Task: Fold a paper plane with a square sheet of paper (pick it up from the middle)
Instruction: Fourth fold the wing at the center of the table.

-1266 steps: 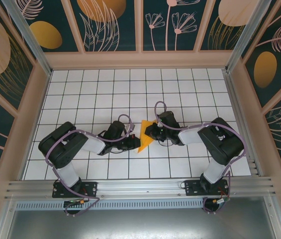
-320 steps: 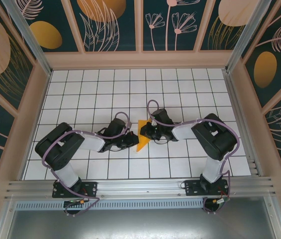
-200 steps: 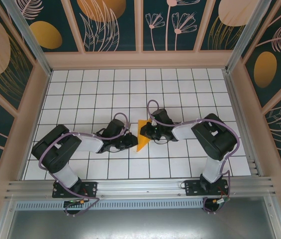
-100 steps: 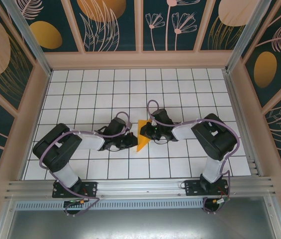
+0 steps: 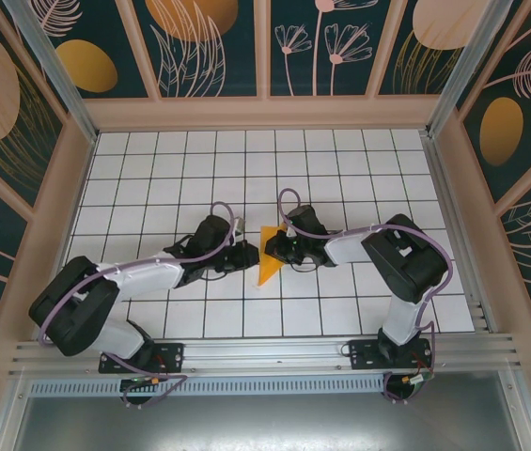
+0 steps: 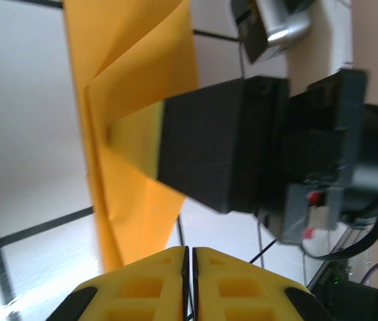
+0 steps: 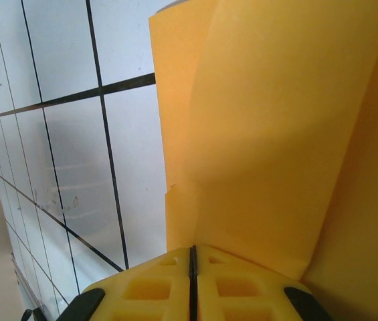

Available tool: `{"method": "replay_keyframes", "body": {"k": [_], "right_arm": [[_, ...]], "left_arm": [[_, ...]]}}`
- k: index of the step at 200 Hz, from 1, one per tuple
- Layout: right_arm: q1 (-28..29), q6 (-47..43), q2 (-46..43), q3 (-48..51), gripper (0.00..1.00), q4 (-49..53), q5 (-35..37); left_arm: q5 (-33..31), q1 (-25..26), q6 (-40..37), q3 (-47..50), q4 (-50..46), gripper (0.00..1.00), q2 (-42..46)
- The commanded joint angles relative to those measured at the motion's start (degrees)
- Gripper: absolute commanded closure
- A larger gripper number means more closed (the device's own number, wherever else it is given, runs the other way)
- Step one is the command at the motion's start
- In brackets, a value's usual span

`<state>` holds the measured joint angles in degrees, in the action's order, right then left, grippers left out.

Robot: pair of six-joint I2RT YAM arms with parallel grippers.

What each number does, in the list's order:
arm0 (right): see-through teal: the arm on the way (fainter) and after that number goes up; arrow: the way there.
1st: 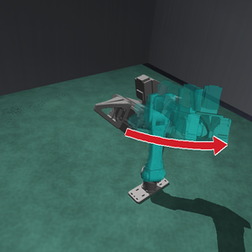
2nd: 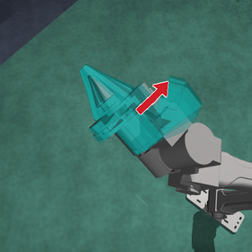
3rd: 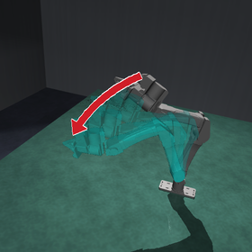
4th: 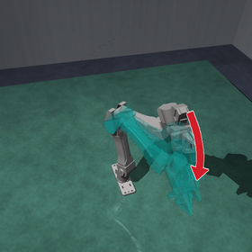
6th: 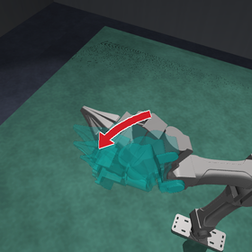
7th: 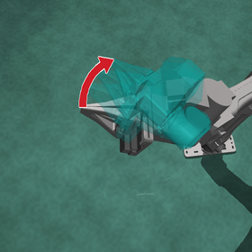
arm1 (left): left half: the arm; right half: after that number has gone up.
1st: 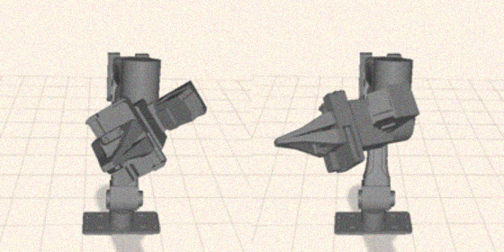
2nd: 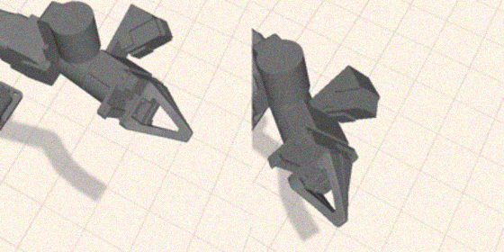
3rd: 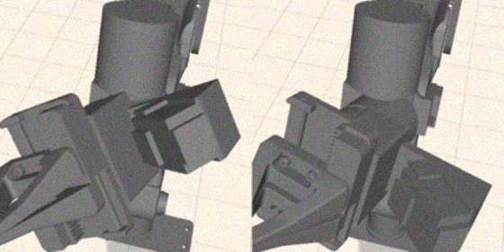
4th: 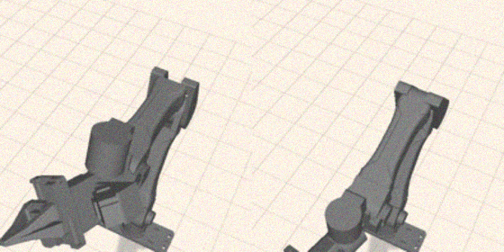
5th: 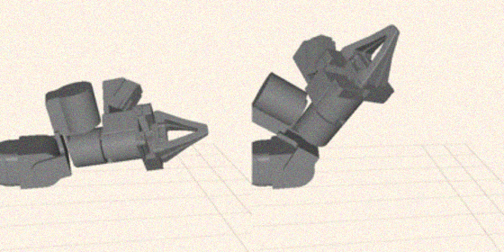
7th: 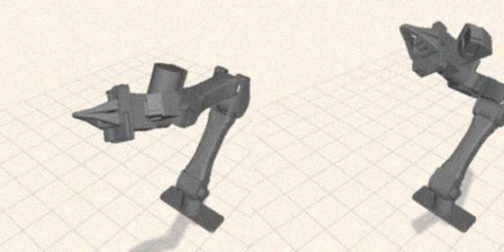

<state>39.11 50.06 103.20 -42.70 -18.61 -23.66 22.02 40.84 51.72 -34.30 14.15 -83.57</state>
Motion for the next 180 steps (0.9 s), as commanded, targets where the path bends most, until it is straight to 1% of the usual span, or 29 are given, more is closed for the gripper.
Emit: {"method": "replay_keyframes", "body": {"k": [1, 28, 77, 117, 151, 180], "right_arm": [[-0.1, 0.3, 2.7, 1.4, 0.88, 4.0, 3.9], [-0.2, 0.4, 2.8, 1.4, 0.88, 3.9, 3.8], [-0.2, 0.5, 3.0, 1.5, 0.88, 3.9, 3.9], [-0.2, 0.5, 3.4, 1.3, 0.88, 3.9, 3.8], [-0.2, 0.6, 3.7, 1.3, 0.88, 3.7, 3.7], [-0.2, 0.5, 3.7, 1.4, 0.88, 3.8, 3.8]], "left_arm": [[2.5, 0.2, 2.2, -0.7, 6.2, 0.88, -3.3], [6.3, 0.2, 3.5, -0.2, 10.8, 0.87, -7.8], [8.3, 0.4, 3.9, 0.4, 13.6, 0.85, -10.8], [9.8, 0.9, 2.2, -0.2, 10.9, 0.84, -13.0], [8.3, 1.6, 0.9, -0.2, 7.8, 0.84, -13.1], [6.5, 1.6, 0.0, -1.2, 6.0, 0.87, -14.0]]}}
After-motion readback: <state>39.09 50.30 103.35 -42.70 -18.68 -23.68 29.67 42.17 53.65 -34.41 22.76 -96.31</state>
